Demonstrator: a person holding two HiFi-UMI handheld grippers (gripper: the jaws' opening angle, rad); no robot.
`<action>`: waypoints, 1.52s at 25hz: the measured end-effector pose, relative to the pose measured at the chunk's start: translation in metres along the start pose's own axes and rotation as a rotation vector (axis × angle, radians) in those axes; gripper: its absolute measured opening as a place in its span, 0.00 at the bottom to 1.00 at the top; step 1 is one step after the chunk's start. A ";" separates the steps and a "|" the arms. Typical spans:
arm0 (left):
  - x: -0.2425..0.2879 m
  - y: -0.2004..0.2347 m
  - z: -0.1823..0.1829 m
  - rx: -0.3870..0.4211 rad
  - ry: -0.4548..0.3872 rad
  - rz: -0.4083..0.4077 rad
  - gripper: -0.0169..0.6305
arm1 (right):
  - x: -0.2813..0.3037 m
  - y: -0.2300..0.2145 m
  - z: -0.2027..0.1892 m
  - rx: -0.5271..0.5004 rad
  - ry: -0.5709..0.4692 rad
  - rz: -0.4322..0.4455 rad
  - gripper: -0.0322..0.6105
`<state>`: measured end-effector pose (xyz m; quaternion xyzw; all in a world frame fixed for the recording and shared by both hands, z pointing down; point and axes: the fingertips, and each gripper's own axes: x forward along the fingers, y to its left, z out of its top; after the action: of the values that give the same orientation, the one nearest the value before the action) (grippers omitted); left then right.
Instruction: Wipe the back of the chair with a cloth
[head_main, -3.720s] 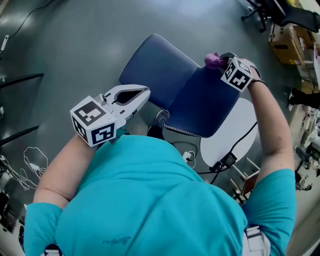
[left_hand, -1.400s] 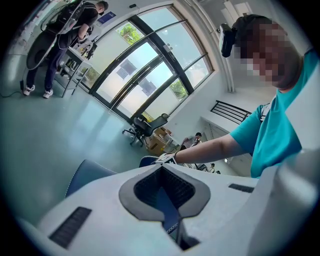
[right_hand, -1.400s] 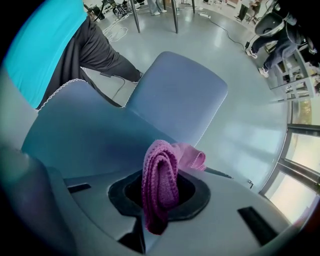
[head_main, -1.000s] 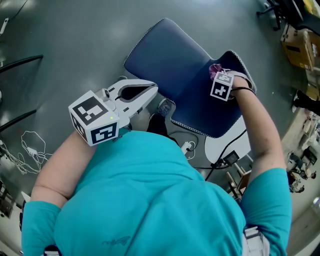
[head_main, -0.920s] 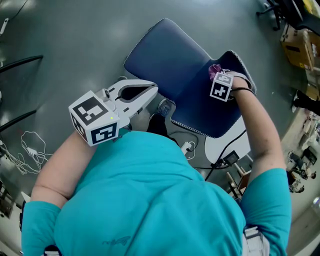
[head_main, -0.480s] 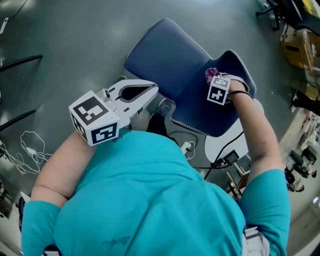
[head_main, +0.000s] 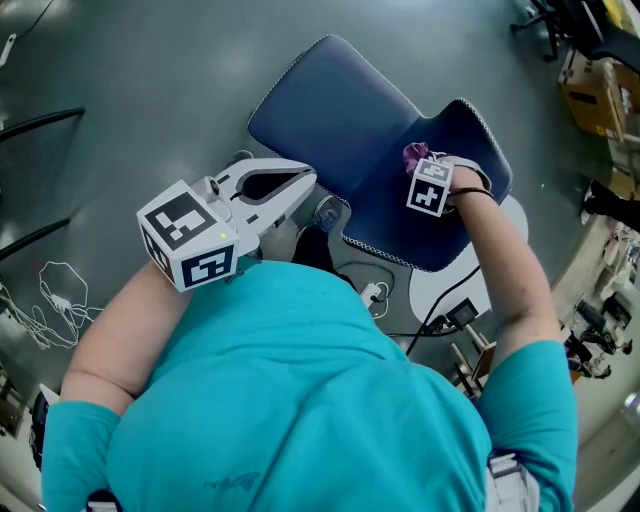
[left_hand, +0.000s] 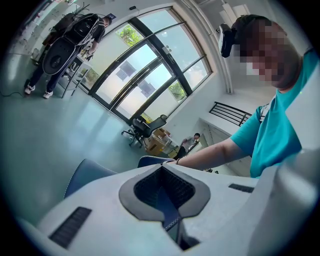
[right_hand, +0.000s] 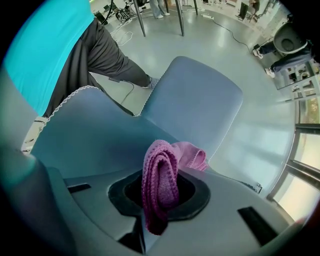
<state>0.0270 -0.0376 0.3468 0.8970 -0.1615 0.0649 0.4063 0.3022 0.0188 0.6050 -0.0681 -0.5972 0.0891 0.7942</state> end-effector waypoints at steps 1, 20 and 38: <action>-0.001 0.000 0.000 0.002 0.002 -0.001 0.02 | 0.000 0.003 0.002 -0.001 -0.001 0.005 0.14; -0.013 -0.003 -0.004 -0.002 -0.012 0.003 0.02 | 0.003 0.051 0.037 -0.008 0.014 0.099 0.14; -0.022 -0.003 -0.009 -0.011 -0.025 -0.001 0.02 | 0.010 0.095 0.077 -0.007 -0.012 0.170 0.14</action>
<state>0.0073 -0.0241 0.3454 0.8955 -0.1663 0.0527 0.4094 0.2257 0.1134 0.6156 -0.1207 -0.5945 0.1544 0.7799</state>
